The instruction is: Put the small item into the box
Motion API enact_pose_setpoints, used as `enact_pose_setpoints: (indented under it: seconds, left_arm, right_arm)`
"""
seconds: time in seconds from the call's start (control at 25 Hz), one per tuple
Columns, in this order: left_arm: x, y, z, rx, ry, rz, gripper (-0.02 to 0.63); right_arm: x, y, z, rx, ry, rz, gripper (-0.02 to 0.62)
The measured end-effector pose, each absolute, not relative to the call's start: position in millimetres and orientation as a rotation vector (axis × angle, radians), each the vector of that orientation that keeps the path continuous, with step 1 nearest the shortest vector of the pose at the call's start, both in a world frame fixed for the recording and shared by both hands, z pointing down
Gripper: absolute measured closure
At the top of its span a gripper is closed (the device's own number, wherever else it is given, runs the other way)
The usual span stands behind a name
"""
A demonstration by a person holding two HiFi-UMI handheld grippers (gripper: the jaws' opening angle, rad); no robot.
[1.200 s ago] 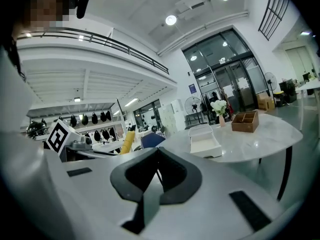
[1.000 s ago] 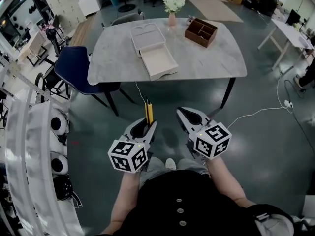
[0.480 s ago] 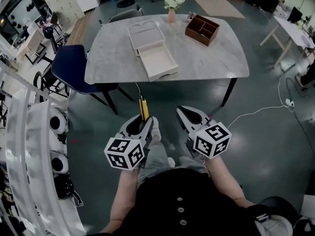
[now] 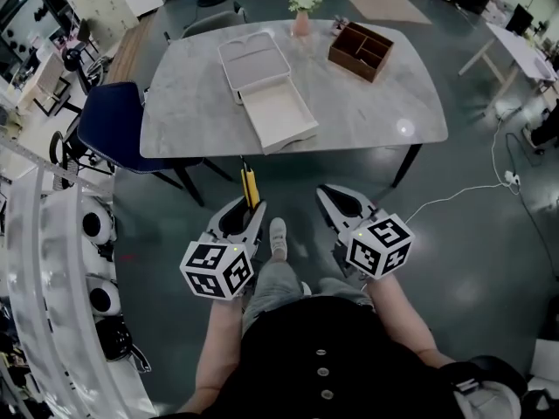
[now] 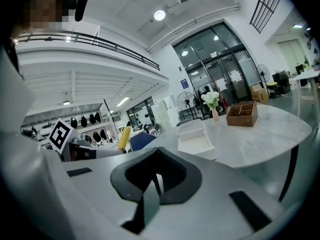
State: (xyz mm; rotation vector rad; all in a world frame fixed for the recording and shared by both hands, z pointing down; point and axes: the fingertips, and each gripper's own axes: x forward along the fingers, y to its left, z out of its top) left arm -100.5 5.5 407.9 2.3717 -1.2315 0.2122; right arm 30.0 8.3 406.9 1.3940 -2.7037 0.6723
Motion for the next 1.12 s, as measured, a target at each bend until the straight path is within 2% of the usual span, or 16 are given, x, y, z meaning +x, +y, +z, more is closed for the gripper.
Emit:
enact_pose_setpoints:
  seconds: [1.12]
  left_arm:
    - [-123,-240,402,2.490,-1.019,0.285,0.468]
  right_arm:
    - [-4,-230,395,1.532,-2.618,0.628,0.592]
